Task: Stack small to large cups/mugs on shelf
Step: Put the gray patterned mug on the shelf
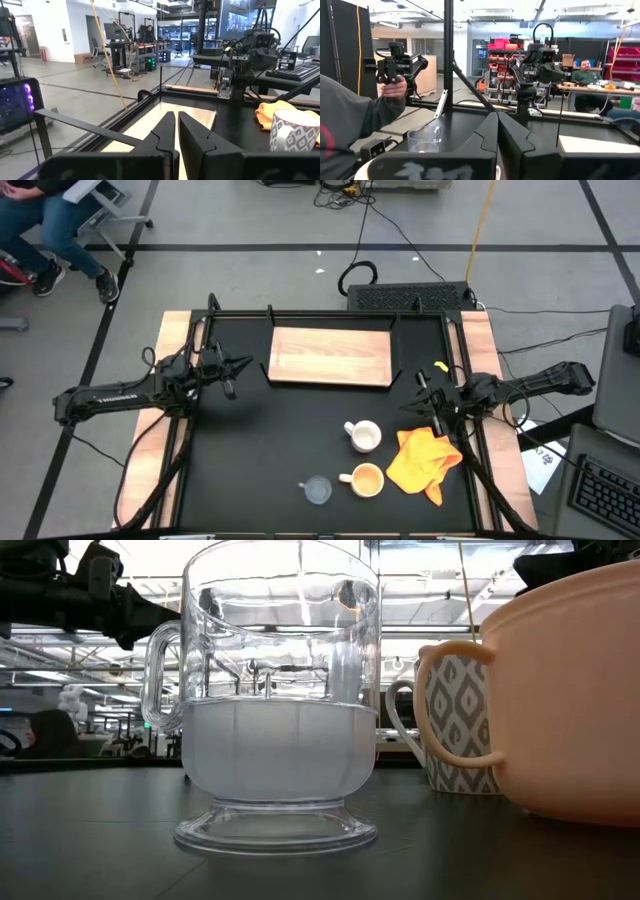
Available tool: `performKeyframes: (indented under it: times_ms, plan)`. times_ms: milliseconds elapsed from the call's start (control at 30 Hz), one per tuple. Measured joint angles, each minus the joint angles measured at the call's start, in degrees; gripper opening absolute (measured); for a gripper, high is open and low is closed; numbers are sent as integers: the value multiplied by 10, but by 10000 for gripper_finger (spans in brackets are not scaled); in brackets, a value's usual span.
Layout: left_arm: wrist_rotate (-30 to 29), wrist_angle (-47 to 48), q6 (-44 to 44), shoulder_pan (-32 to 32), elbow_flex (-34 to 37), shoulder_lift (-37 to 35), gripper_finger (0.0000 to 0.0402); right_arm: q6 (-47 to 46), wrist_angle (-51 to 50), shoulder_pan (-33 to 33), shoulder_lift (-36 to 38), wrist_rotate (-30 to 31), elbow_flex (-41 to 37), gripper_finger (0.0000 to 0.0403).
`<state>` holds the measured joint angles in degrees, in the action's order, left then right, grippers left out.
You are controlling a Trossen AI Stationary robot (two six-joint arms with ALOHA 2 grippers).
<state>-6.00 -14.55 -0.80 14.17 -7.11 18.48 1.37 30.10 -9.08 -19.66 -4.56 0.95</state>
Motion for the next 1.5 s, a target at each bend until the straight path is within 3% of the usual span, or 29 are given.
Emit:
performKeyframes:
  times_ms: [367, 600, 1167, 1500]
  plan:
    - [0, -5, -4, 0, 0, 0, 24, 14, 17, 0, 0, 28, 6, 0]
    - [0, -6, -4, 0, 0, 0, 24, 3, -59, 0, -29, 55, 70, 0]
    - [0, -7, 13, 0, 0, 0, 24, 13, -166, 0, -251, 58, 278, 0]
    - [0, -7, 13, 0, 0, 0, 24, 8, -293, 0, -363, 58, 423, 0]
